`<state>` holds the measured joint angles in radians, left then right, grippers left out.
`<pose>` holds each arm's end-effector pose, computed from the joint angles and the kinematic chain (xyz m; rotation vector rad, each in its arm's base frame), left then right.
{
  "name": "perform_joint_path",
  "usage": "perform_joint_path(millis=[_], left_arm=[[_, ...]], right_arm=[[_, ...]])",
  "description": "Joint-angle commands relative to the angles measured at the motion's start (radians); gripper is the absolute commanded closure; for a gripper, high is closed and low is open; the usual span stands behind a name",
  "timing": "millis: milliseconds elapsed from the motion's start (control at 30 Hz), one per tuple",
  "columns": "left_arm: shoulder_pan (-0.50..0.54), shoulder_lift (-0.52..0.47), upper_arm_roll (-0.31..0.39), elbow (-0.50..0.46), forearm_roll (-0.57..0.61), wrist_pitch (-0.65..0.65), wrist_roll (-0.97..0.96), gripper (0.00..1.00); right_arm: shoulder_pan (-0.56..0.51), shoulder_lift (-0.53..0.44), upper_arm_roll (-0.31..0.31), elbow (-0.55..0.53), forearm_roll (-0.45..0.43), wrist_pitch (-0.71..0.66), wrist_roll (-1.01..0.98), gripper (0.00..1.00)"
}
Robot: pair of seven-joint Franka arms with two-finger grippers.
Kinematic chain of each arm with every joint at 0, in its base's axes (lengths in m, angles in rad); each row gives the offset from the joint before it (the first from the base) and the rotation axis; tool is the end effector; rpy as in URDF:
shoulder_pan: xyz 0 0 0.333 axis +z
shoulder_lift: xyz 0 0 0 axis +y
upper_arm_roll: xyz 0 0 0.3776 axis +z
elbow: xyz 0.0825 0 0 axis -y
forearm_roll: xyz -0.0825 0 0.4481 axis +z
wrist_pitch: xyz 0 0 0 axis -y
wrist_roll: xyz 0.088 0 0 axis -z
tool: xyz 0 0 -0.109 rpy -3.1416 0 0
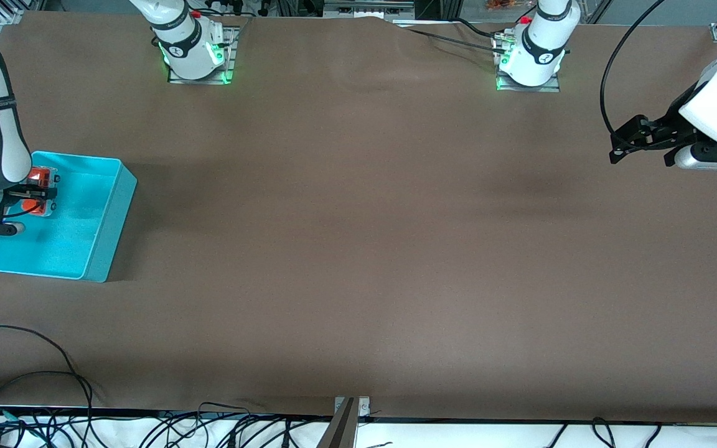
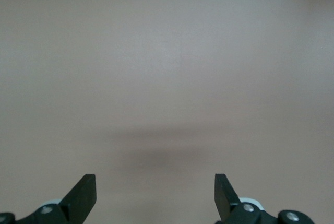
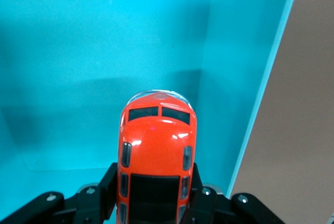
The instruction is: Wind up bus and store in blue box
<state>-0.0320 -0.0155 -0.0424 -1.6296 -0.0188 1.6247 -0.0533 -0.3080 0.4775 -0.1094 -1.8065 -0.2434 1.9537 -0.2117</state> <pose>0.6152 -0.0480 0.6668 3.1226 -0.0315 0.0147 0.6255 -0.2896 0.2721 2.9368 -0.1069 -0.5850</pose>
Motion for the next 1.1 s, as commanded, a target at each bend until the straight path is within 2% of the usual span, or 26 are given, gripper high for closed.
perform_joint_path(millis=[0, 334, 601, 634, 667, 701, 734, 768, 901, 1068], left_arm=[[-0.006, 0.014, -0.005, 0.033, -0.003, -0.02, -0.016, 0.0], [-0.006, 0.014, -0.01, 0.033, -0.001, -0.02, -0.016, 0.0], [-0.006, 0.014, -0.01, 0.033, -0.003, -0.02, -0.014, 0.0], [-0.006, 0.014, -0.01, 0.033, -0.003, -0.02, -0.016, 0.0], [-0.006, 0.014, -0.011, 0.033, -0.003, -0.02, -0.016, 0.0], [-0.006, 0.014, -0.011, 0.033, -0.003, -0.02, -0.016, 0.0], [-0.006, 0.014, -0.011, 0.033, -0.003, -0.02, -0.016, 0.0], [-0.006, 0.014, -0.011, 0.033, -0.003, -0.02, -0.016, 0.0], [-0.005, 0.014, -0.011, 0.033, -0.003, -0.02, -0.014, 0.0], [-0.006, 0.014, -0.013, 0.033, -0.003, -0.022, -0.016, 0.0]], right_arm=[[-0.016, 0.03, 0.007, -0.005, -0.036, 0.025, -0.023, 1.0], [-0.054, 0.098, 0.008, -0.004, -0.036, 0.112, -0.012, 1.0], [-0.059, 0.105, 0.008, -0.004, -0.024, 0.12, -0.008, 1.0], [-0.059, 0.105, 0.008, -0.004, -0.022, 0.12, -0.006, 0.88], [-0.059, 0.105, 0.01, -0.004, -0.022, 0.12, 0.008, 0.67], [-0.059, 0.105, 0.01, -0.004, -0.022, 0.12, 0.03, 0.52], [-0.059, 0.105, 0.011, -0.004, -0.024, 0.119, 0.061, 0.29], [-0.059, 0.104, 0.014, -0.004, -0.024, 0.119, 0.087, 0.0], [-0.056, 0.087, 0.042, -0.004, -0.027, 0.106, 0.115, 0.0], [-0.056, 0.041, 0.047, 0.01, -0.027, 0.025, 0.117, 0.0]])
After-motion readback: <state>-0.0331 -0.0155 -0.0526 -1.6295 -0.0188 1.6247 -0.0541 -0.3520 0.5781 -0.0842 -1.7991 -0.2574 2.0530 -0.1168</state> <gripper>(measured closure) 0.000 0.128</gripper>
